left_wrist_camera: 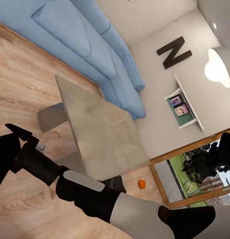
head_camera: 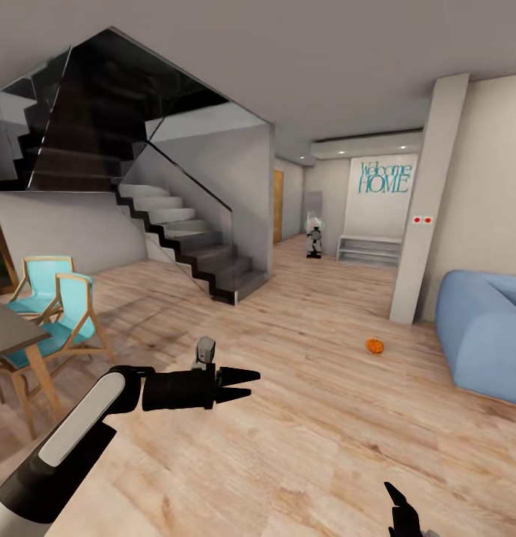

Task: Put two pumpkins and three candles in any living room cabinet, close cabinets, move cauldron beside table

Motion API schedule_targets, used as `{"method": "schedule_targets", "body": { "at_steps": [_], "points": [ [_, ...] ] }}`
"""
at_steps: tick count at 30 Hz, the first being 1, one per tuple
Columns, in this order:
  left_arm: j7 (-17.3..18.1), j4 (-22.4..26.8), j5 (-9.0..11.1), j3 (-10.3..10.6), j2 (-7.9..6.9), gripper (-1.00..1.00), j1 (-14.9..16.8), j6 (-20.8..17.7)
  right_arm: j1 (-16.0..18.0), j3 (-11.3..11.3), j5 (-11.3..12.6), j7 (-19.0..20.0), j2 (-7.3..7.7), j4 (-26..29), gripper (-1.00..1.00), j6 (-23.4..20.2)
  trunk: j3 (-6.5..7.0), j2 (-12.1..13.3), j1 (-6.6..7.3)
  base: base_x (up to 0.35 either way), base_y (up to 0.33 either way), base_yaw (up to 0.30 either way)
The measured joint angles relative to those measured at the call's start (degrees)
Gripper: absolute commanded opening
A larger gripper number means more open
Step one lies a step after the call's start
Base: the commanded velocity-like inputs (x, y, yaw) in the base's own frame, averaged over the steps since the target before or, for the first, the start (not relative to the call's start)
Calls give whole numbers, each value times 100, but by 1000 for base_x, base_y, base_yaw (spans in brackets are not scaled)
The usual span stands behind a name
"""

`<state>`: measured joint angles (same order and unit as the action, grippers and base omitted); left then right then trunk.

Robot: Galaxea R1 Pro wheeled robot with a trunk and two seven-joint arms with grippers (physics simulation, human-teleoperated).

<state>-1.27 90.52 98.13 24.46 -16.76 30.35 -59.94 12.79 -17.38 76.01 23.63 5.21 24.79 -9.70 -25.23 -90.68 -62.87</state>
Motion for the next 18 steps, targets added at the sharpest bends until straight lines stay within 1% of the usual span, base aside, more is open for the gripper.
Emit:
{"method": "schedule_targets", "body": {
  "at_steps": [18],
  "points": [
    [0, -2, 0, 0, 18, 100, 0, 0, 0, 6, -8, 2, 0, -5, 100, 7, 0, 0, 0, 330, 0, 0]
  ]
}}
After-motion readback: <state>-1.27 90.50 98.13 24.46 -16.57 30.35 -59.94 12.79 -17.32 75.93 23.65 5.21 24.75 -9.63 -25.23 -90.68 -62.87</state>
